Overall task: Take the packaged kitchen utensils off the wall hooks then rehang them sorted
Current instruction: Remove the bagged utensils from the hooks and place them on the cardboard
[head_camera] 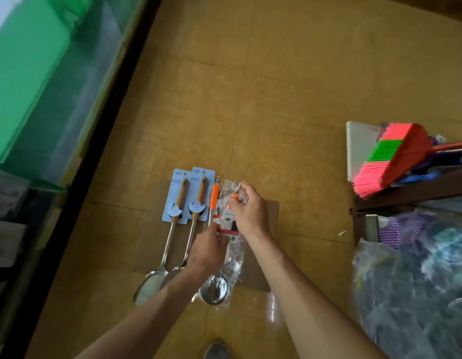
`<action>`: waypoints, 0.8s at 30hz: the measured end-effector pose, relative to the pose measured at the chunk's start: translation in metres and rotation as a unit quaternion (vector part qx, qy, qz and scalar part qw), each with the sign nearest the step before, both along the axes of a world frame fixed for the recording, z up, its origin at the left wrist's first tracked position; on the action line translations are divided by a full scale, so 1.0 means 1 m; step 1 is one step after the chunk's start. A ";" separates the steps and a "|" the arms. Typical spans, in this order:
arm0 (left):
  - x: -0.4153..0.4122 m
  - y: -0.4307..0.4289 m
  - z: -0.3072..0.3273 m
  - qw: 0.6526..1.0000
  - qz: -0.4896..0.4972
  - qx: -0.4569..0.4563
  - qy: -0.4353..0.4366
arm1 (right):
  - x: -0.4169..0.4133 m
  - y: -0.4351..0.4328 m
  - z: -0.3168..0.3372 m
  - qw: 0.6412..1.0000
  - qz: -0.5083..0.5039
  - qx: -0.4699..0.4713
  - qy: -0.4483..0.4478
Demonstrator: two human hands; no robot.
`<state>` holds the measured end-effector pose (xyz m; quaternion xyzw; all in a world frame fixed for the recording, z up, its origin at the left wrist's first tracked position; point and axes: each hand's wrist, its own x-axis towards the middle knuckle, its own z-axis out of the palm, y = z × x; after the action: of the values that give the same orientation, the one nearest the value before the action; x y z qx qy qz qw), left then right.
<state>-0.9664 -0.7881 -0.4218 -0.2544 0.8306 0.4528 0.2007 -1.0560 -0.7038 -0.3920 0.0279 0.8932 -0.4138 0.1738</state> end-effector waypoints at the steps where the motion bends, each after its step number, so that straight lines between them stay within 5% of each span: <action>1: -0.003 0.000 -0.016 1.000 -0.003 0.002 -0.005 | -0.003 0.000 -0.013 1.000 -0.003 0.003 -0.011; 12: -0.041 0.001 -0.116 0.997 0.033 0.028 -0.063 | -0.022 0.001 -0.113 0.997 0.017 0.040 -0.067; 24: -0.049 -0.017 -0.056 0.989 0.009 -0.113 0.098 | -0.010 0.001 -0.087 0.994 0.038 0.097 0.041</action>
<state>-1.0154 -0.8046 -0.4779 -0.2375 0.8896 0.3809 0.0842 -1.0657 -0.7031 -0.4794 -0.0062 0.9359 -0.3189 0.1494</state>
